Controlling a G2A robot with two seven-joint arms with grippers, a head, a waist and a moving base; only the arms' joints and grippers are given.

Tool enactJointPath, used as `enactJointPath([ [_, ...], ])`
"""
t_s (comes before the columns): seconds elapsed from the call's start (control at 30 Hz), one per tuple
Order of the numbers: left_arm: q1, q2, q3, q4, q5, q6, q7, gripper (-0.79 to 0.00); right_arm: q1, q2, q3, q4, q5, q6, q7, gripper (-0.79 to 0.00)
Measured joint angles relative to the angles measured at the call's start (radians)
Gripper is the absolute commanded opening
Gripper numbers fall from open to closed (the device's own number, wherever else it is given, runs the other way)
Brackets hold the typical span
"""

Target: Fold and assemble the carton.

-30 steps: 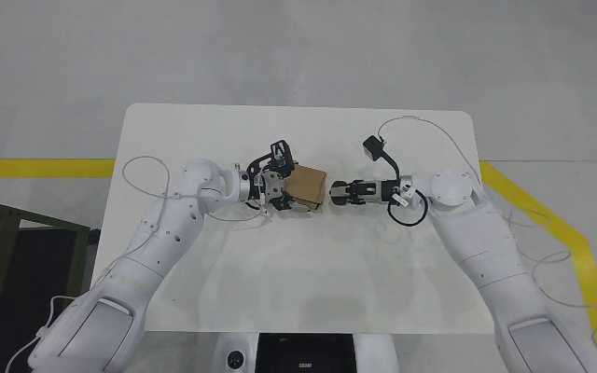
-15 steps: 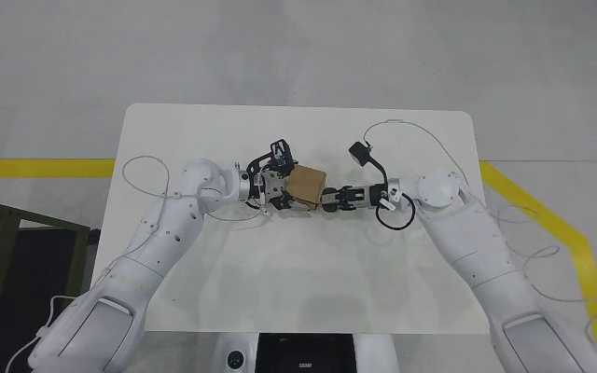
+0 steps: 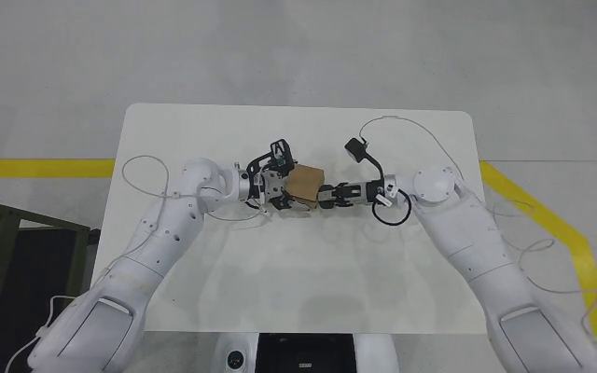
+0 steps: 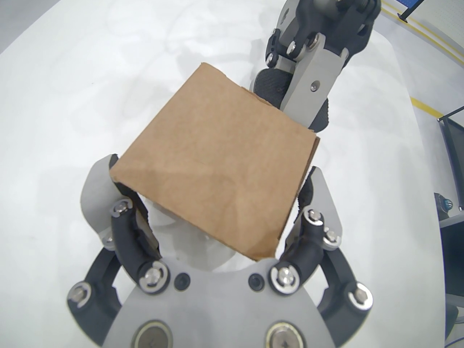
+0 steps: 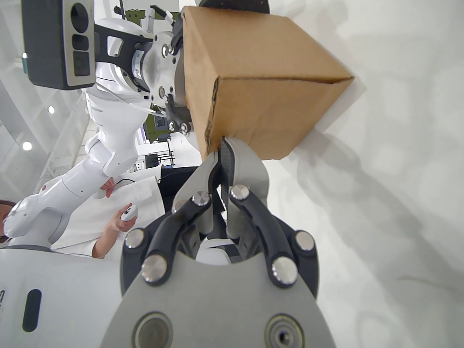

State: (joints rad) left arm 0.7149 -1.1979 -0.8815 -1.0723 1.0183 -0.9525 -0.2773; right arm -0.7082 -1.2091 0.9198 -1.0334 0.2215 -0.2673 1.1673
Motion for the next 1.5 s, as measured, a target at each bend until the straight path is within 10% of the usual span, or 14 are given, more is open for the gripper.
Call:
enactJointPath([
  [0.6, 0.062, 0.062, -0.139, -0.095, -0.279, -0.054, -0.116, 0.0, -0.112, 0.058, 0.183, -0.113, 0.088, -0.151, 0.01, -0.742],
  [0.73, 0.084, 0.08, -0.205, -0.133, -0.3, 0.029, -0.126, 0.0, -0.132, 0.068, 0.227, -0.142, 0.108, -0.217, -0.015, -0.459],
  [0.8, 0.098, 0.088, -0.238, -0.152, -0.291, 0.081, -0.12, 0.0, -0.139, 0.072, 0.25, -0.15, 0.114, -0.262, -0.029, 0.0],
  [1.13, 0.143, 0.118, -0.383, -0.186, -0.252, 0.242, -0.061, 0.0, -0.167, 0.096, 0.376, -0.154, 0.045, -0.554, -0.175, 0.0],
  [1.5, 0.231, 0.151, -0.54, -0.255, -0.232, 0.358, -0.047, 0.0, -0.278, 0.124, 0.614, -0.233, -0.5, -0.735, -0.611, 0.0],
])
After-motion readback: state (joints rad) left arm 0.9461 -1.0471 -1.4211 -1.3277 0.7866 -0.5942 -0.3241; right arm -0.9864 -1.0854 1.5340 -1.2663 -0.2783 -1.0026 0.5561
